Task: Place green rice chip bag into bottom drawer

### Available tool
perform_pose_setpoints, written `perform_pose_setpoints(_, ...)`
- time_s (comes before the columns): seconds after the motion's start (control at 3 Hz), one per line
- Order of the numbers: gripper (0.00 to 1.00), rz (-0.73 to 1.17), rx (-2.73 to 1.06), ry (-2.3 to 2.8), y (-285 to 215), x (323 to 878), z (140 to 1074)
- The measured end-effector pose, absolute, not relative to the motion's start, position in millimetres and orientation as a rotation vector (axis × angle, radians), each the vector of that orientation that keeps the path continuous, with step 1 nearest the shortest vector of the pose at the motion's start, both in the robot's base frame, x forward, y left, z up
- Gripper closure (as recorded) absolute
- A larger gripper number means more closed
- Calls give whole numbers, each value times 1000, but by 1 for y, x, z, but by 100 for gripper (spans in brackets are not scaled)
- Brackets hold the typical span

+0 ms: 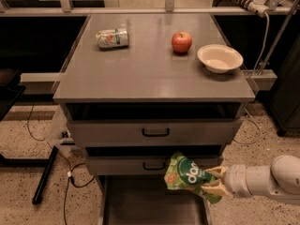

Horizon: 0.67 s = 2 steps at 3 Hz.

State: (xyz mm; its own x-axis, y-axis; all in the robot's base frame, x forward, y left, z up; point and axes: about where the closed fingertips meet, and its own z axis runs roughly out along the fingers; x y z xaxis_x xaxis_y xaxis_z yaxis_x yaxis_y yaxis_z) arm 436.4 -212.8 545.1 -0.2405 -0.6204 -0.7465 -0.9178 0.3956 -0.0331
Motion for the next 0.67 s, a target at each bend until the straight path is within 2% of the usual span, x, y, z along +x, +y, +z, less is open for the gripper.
perform_pose_setpoints(0.67,100,524,-1373,2093,-193,437,439)
